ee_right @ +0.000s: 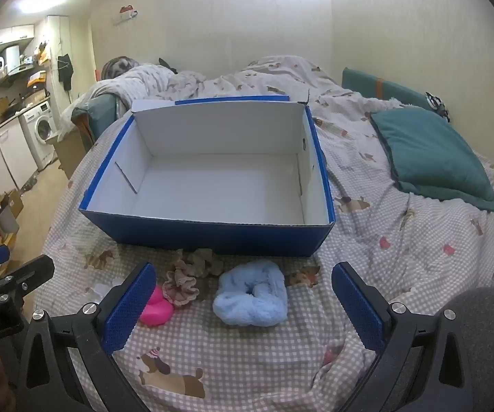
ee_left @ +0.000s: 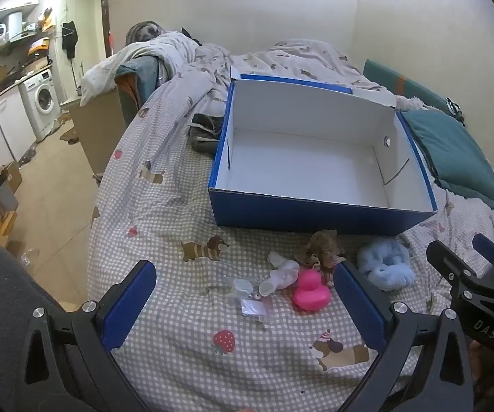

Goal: Organize soft objects

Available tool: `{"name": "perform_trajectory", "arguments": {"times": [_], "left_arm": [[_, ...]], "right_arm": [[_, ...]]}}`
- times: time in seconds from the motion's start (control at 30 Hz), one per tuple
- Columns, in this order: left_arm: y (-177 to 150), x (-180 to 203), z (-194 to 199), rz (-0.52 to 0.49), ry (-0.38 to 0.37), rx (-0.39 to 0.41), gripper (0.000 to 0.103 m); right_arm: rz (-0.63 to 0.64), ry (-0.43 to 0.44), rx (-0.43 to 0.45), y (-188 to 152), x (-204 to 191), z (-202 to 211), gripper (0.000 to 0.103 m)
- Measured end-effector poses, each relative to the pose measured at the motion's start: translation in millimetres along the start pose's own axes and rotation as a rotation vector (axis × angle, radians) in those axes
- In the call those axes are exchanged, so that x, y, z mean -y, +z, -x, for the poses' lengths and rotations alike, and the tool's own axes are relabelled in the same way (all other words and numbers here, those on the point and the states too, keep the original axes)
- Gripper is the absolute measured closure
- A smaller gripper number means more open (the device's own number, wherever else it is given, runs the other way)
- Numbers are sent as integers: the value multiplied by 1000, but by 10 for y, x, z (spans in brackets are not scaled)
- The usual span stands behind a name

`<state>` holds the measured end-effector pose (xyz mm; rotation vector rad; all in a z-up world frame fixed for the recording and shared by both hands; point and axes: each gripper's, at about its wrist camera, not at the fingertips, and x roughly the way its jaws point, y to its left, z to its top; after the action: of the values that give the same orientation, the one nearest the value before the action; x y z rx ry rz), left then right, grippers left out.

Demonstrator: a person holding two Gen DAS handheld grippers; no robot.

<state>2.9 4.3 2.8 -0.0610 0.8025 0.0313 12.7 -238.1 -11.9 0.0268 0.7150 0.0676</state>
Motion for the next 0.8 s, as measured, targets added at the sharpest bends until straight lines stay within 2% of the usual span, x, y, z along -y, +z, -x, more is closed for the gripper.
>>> {"name": "perform_trajectory", "arguments": {"times": [0.8], "left_arm": [[-50,4,-4,2,5,7,0]], "right_arm": [[6,-5,-3,-10,-1,-3,0]]}}
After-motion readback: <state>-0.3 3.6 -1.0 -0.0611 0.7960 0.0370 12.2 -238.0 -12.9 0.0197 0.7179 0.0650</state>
